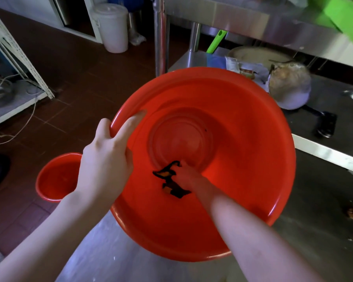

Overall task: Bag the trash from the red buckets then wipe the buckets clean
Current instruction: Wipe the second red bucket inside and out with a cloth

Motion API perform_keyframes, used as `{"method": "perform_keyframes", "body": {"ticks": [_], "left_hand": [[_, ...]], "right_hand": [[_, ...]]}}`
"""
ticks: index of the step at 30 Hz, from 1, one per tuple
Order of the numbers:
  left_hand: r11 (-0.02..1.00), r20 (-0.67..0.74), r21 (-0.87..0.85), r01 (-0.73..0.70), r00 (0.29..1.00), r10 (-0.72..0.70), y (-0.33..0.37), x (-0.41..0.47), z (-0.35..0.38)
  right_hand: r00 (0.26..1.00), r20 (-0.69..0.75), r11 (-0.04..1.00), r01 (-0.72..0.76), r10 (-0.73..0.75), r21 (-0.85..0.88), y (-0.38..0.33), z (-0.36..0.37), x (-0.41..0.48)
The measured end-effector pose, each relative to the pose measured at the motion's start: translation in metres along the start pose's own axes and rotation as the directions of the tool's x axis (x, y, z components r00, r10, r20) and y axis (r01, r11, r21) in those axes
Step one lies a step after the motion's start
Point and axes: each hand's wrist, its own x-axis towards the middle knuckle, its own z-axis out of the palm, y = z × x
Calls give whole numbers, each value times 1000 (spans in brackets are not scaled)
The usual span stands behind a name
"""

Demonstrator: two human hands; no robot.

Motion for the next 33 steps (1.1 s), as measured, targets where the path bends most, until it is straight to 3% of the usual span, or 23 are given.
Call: {"method": "perform_keyframes", "body": {"ticks": [1, 4, 6, 9, 14, 21, 24, 29, 33], "left_hand": [[1000, 8, -4, 2, 1000, -1, 1, -1, -1], [1000, 28, -15, -3, 1000, 4, 5, -2, -1], [1000, 38, -13, -2, 999, 3, 7, -2, -1], [1000, 41, -15, 5, 999, -4, 11, -4, 0], [1000, 12, 12, 10, 1000, -10, 10, -1, 1], [1000, -2, 20, 12, 1000, -12, 16, -3, 2], [1000, 2, 21, 8, 1000, -8, 18, -3, 1], [1000, 4, 15, 24, 1000, -24, 19, -3, 1], [999, -7, 31, 34, 999, -34, 17, -2, 1]], "right_hand": [[997, -10, 990, -72, 71, -118, 14, -3, -4], [942, -235, 895, -308, 239, -323, 52, -29, -13], [915, -335, 856, -348, 223, -382, 65, -55, -10], [918, -356, 839, -330, 177, -434, 62, -85, 5], [895, -385, 914, -330, 223, -236, 52, -66, 8], [869, -314, 917, -400, 383, 13, 41, 2, -10], [867, -355, 923, -384, 351, -25, 49, -15, -3], [891, -426, 940, -267, 156, -213, 68, -64, 12], [873, -438, 953, -285, 216, -99, 63, -42, 3]]}}
